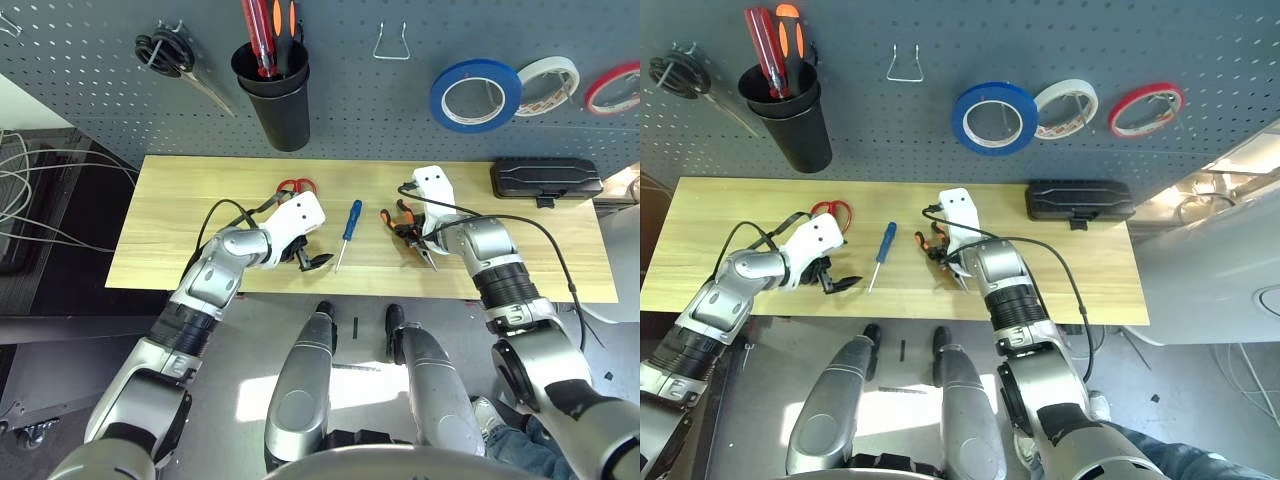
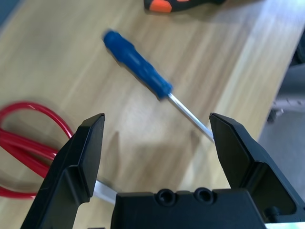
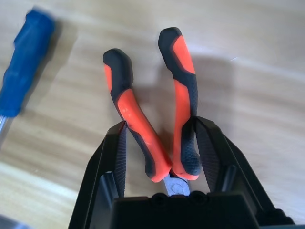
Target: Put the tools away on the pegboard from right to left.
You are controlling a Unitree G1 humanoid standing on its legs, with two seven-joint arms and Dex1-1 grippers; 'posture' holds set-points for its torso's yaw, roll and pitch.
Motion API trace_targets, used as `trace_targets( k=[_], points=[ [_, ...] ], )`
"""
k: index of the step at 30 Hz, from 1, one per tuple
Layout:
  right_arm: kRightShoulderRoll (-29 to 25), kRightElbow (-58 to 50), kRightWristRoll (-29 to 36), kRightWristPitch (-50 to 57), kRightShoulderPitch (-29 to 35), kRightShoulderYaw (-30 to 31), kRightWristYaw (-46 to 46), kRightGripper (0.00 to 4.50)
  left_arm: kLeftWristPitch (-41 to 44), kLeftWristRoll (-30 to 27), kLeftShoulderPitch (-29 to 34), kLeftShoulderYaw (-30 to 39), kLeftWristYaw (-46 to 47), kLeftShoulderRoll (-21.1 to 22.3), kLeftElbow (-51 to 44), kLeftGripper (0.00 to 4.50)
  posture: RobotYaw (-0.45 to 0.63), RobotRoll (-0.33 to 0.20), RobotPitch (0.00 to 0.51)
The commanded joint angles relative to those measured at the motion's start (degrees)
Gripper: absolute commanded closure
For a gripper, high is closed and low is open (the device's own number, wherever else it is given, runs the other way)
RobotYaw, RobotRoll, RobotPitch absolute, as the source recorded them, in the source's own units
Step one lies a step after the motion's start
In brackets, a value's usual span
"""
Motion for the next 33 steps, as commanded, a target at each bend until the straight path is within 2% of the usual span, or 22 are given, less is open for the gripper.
trace_targets(
  k=[1,6,7,10,14,18,24,28,33],
  points=[
    [-2.46,-11.30,2.96,-0.50,2.26,-1.00,4.53,2.60,-4.78,-2.19,1.91,2.24,0.83,-0.74,-1.38,0.00,0.18,0.000,0.408],
    [-6.40,-26.90,7.81,2.13,5.93,-1.64,10.13,4.34,-12.41,-3.59,3.53,4.91,2.59,-1.20,-0.65,0.00,0.16,0.000,0.398],
    [-6.92,-28.55,8.38,3.15,6.45,-1.83,10.34,4.46,-13.06,-3.76,3.71,5.28,2.83,-1.29,-0.42,0.00,0.16,0.000,0.398],
    [-7.61,-30.22,8.88,6.43,7.54,-2.27,9.23,4.46,-14.32,-3.90,3.70,5.77,3.20,-1.28,0.55,0.00,0.15,0.000,0.393],
    [-7.20,-26.99,7.70,8.86,8.81,-1.57,7.09,4.46,-14.94,-3.45,3.20,5.04,2.90,-1.31,2.13,0.00,0.14,0.000,0.391],
    [-4.15,-20.08,5.14,7.21,8.27,0.01,3.09,3.61,-14.54,-3.44,2.77,4.58,2.66,-1.69,2.64,0.00,0.15,0.000,0.393],
    [-0.35,-5.98,-0.64,-0.54,5.17,5.62,-0.20,1.57,-14.13,-3.40,2.33,4.51,2.53,-1.69,2.97,0.00,0.17,0.000,0.406],
    [1.60,0.88,-3.05,-5.67,3.46,6.53,-1.66,0.13,-13.79,-3.47,2.80,4.71,2.53,-1.36,2.45,0.00,0.18,0.000,0.414],
    [2.08,2.51,-4.86,-7.96,2.85,6.80,-1.86,0.04,-13.08,-3.70,3.59,4.98,2.64,-0.97,1.33,0.00,0.19,0.000,0.424]
  ],
)
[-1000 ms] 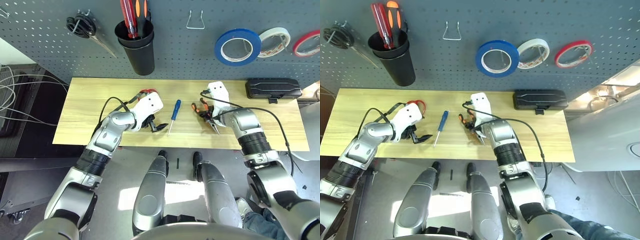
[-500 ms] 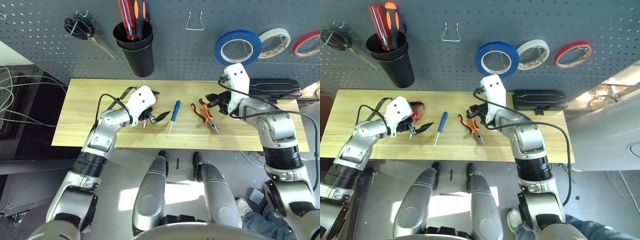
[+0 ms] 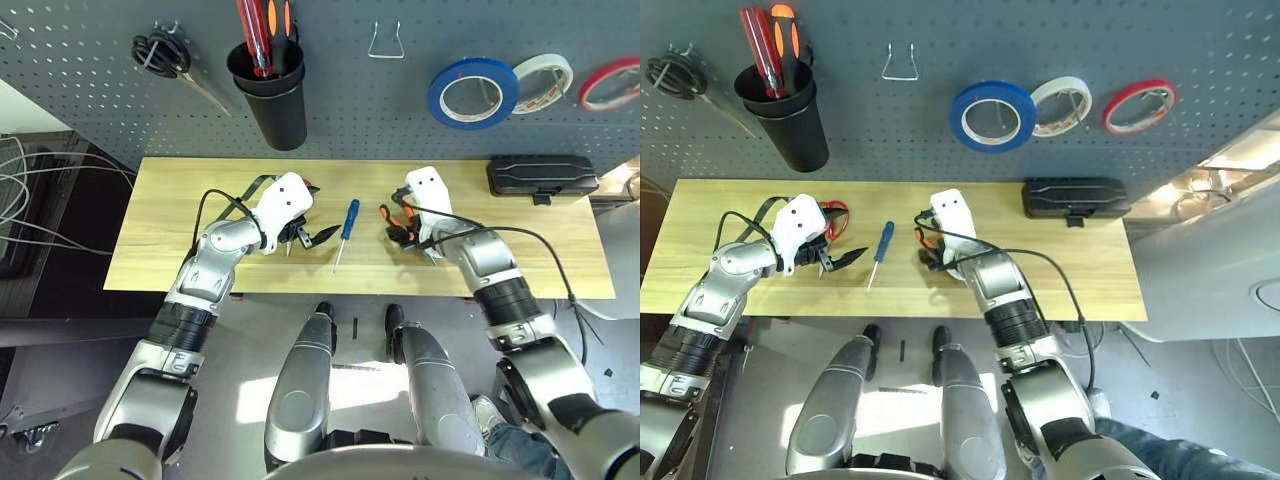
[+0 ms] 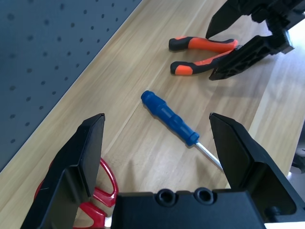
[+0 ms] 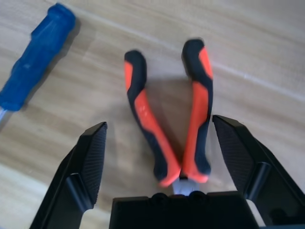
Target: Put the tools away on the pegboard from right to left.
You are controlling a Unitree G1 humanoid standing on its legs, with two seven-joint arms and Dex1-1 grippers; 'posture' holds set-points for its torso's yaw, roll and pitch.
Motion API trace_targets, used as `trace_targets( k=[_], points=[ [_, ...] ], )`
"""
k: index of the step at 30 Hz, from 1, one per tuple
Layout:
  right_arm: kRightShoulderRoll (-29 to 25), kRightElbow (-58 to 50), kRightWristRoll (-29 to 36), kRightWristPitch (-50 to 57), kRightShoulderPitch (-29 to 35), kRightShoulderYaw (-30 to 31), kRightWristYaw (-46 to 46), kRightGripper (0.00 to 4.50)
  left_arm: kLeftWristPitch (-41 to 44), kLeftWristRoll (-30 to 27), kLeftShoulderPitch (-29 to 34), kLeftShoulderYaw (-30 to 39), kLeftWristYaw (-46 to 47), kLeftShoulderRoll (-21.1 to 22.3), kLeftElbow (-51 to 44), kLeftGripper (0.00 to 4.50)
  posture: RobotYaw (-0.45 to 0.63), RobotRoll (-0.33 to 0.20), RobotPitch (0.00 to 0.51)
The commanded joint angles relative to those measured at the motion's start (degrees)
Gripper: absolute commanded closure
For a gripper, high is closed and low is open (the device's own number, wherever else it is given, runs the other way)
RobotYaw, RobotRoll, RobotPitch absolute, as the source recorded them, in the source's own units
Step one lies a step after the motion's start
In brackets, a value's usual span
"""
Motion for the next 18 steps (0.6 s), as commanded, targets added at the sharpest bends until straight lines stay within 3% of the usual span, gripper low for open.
trace_targets(
  k=[1,18],
  points=[
    [0.23,1.23,-1.48,-0.58,0.98,0.80,-0.28,0.04,1.07,0.04,2.13,-0.35,-0.33,0.34,-1.06,0.00,0.19,0.000,0.424],
    [3.13,5.42,-2.54,4.35,1.48,-1.35,-2.55,0.04,3.25,-1.73,2.65,-1.50,-3.39,-0.68,-4.16,0.00,0.18,0.000,0.436]
  ],
)
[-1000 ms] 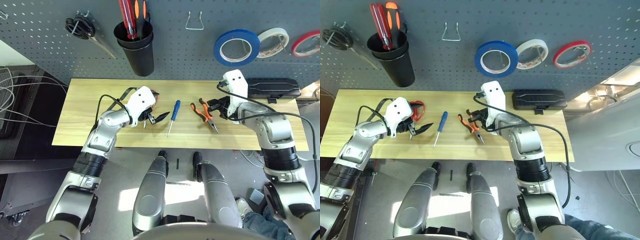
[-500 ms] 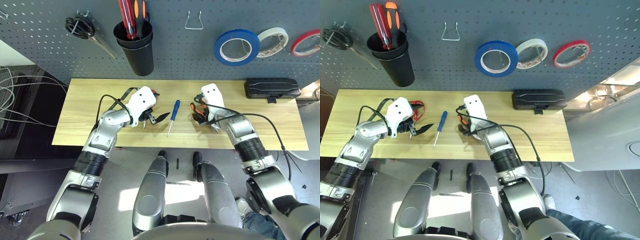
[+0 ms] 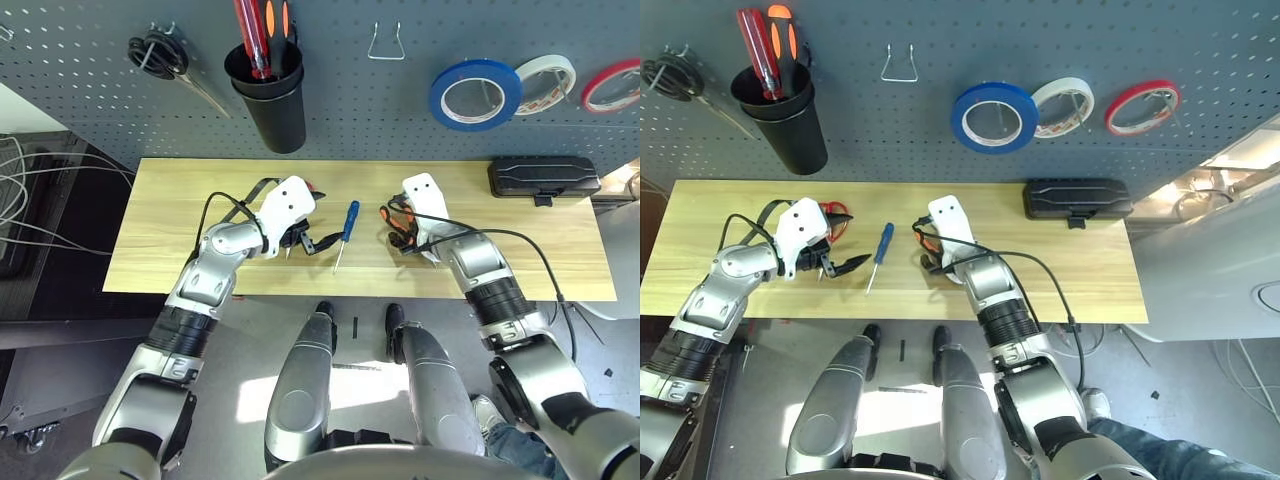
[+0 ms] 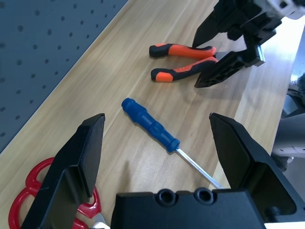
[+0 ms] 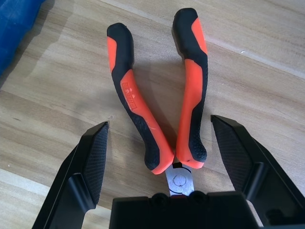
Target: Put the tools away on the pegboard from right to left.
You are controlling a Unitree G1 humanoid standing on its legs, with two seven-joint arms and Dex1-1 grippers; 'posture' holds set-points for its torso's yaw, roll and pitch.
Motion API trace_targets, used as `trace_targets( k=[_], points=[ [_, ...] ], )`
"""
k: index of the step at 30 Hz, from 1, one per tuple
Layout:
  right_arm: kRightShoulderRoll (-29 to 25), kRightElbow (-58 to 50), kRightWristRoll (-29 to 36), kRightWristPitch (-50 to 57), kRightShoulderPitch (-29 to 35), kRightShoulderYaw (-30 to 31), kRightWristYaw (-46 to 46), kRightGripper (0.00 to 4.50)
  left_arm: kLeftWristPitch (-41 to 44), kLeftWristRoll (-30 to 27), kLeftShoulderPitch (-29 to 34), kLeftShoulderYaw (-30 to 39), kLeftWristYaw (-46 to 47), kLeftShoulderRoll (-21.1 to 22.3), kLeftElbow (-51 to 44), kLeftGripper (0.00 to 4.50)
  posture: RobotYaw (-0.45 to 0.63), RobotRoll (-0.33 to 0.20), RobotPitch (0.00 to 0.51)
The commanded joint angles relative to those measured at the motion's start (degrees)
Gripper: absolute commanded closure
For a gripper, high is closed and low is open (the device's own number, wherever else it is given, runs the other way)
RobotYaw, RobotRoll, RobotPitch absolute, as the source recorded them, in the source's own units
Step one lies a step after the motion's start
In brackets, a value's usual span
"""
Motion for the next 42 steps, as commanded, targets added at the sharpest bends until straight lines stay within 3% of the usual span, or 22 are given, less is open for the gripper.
trace_targets(
  k=[1,8,18,22,29,37,42],
  points=[
    [0.84,3.87,-0.47,1.16,1.16,-0.25,-0.86,0.04,0.84,-0.44,1.72,-0.93,-0.78,-0.17,-0.78,0.00,0.18,0.000,0.436],
    [0.90,4.81,-1.12,3.40,0.26,-0.78,-2.21,2.41,1.12,-0.30,2.04,-0.77,-0.88,-0.05,-1.12,0.00,0.18,0.000,0.437],
    [0.42,-1.39,-0.16,9.23,0.71,-1.06,-0.67,2.42,0.65,-0.30,1.68,-0.46,-0.43,-0.20,-1.14,0.00,0.19,0.000,0.436],
    [-0.48,-9.75,1.81,7.23,1.72,-2.84,1.46,2.42,-1.25,-1.40,2.03,1.01,0.50,-0.65,-2.18,0.00,0.19,0.000,0.438],
    [-7.72,-27.47,5.19,7.25,5.53,-3.20,8.30,2.42,-5.38,-3.43,2.01,2.74,1.35,-1.82,-2.89,0.00,0.18,0.000,0.430],
    [-12.78,-38.27,9.74,-6.76,11.38,-4.77,16.77,2.42,-12.22,-5.02,-1.17,6.12,4.91,-4.25,0.78,0.00,0.15,0.000,0.416],
    [-11.87,-39.62,11.93,-13.68,10.59,-6.08,17.72,2.42,-14.06,-5.51,-2.97,7.25,5.53,-4.56,3.88,0.00,0.13,0.000,0.406]
  ],
)
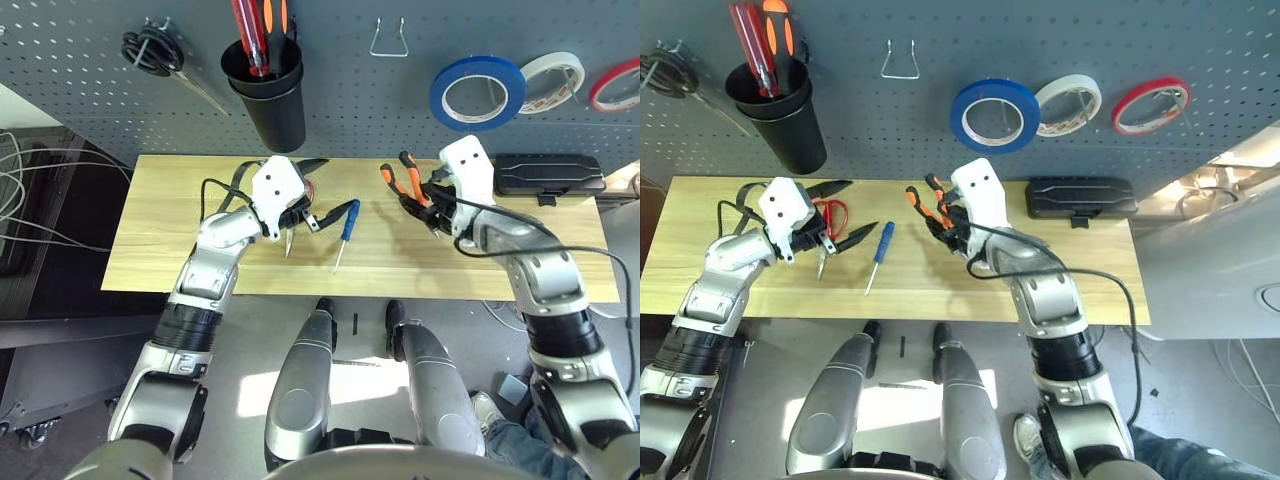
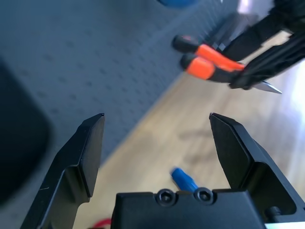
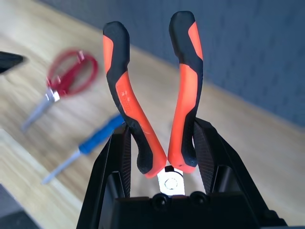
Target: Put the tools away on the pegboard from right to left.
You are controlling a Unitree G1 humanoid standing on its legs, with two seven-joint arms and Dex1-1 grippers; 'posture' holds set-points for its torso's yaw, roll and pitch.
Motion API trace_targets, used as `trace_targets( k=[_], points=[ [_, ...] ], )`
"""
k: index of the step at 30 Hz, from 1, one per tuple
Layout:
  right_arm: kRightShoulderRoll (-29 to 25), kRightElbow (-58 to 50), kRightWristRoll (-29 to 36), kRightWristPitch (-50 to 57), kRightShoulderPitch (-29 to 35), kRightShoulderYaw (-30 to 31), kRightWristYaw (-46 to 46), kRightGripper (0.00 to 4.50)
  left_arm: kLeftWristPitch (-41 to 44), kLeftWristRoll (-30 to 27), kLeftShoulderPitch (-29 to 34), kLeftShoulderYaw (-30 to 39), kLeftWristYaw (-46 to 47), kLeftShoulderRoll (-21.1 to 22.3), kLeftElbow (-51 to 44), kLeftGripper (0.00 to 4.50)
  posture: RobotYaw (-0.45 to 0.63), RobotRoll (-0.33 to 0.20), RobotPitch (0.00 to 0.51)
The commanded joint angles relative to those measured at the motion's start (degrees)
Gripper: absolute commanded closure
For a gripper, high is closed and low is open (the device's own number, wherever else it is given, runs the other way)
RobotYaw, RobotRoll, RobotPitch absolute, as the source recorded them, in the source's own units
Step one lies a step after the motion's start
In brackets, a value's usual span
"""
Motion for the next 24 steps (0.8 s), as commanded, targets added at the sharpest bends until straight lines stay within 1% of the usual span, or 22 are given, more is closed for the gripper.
trace_targets(
  k=[1,4,7,11,17,24],
  points=[
    [1.14,-3.11,2.51,-5.32,-0.57,-1.27,1.25,2.42,-1.72,-0.32,0.24,0.27,-0.23,-0.02,2.57,0.00,0.13,0.000,0.406],
    [2.13,-4.45,3.85,-7.61,-2.46,-1.92,1.29,2.42,-1.54,-0.62,-0.16,-0.17,-0.88,0.18,3.34,0.00,0.13,0.000,0.402],
    [1.70,-4.07,4.07,-9.18,-3.12,-1.97,1.53,2.42,-1.61,-0.98,-0.46,-0.35,-1.46,0.21,3.61,0.00,0.13,0.000,0.402],
    [1.48,-4.30,4.99,-10.69,-4.40,-3.36,0.79,2.42,-0.50,-3.07,0.10,-0.67,-3.71,-0.21,2.30,0.00,0.13,0.000,0.401],
    [4.61,-5.56,7.43,-9.20,-10.61,-5.30,-2.51,2.42,2.14,-7.33,0.15,-0.90,-6.84,-1.19,-0.94,0.00,0.12,0.000,0.391],
    [7.38,-6.50,10.61,-6.30,-15.78,-5.46,-4.70,2.42,3.44,-9.15,-0.96,-1.00,-8.49,-1.58,-5.21,0.00,0.12,0.000,0.383]
  ],
)
